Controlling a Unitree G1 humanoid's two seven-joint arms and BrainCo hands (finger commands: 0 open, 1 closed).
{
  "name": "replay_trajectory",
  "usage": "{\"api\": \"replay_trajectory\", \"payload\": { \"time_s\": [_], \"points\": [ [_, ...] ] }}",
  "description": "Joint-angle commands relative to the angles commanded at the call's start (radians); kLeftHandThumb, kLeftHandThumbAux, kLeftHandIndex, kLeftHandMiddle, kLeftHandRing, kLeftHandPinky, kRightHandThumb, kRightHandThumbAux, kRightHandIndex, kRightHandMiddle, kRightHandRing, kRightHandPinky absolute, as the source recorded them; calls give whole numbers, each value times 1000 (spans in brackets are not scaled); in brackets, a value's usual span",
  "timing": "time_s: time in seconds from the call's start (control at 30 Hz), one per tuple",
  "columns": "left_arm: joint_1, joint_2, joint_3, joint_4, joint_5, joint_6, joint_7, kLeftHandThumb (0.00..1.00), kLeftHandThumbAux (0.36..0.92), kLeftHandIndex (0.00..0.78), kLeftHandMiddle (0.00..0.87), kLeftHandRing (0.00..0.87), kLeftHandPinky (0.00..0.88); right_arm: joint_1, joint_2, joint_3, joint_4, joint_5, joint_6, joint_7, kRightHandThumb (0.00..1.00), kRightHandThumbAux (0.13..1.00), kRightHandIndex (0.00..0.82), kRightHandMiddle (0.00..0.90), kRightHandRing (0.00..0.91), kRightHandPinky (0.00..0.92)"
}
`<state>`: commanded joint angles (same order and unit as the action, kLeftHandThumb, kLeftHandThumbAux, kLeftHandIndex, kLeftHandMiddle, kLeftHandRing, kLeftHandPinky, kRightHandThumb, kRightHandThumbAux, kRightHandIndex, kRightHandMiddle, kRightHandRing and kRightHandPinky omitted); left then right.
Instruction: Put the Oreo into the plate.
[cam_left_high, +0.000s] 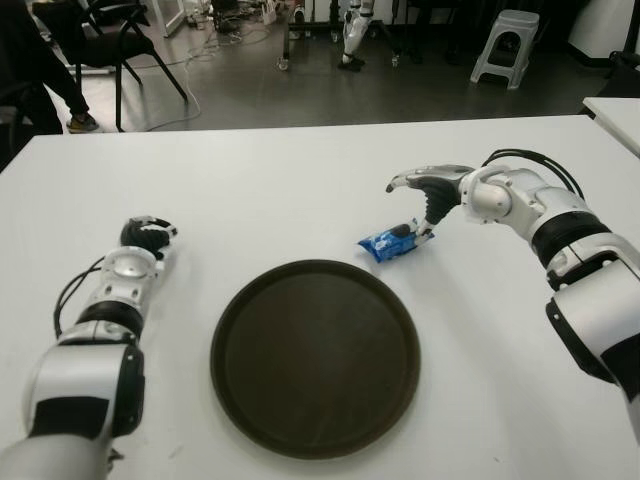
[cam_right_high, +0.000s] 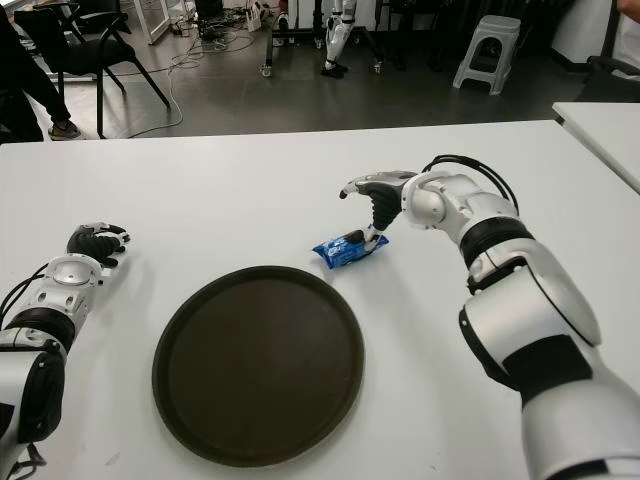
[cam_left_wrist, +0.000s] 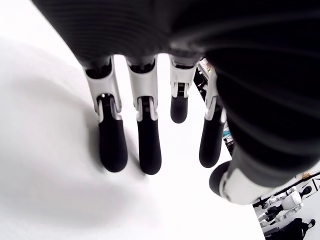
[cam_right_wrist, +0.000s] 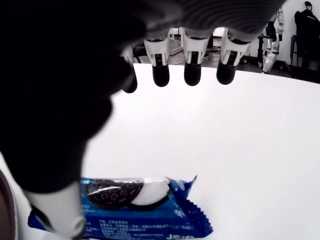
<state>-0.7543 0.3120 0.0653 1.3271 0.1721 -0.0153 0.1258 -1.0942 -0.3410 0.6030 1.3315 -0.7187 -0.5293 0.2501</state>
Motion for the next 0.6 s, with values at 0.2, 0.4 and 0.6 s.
{"api": "replay_trajectory", "payload": {
  "time_s": [0.2,0.4,0.6],
  "points": [
    [-1,1,1,1,-2,1,-2,670,730,397,121,151,202,13,6,-1,1,-3,8,-6,0,796,0,15,4,37],
    [-1,0,3,1,-5,4,-3,671,729,397,112,146,196,16,13,-6,-4,1,15,11,0,806,0,28,10,44],
    [-2,0,2,1,-5,2,-6,672,729,397,118,148,192,19,14,-2,-5,-5,24,25,0,816,0,30,12,40]
  ]
}}
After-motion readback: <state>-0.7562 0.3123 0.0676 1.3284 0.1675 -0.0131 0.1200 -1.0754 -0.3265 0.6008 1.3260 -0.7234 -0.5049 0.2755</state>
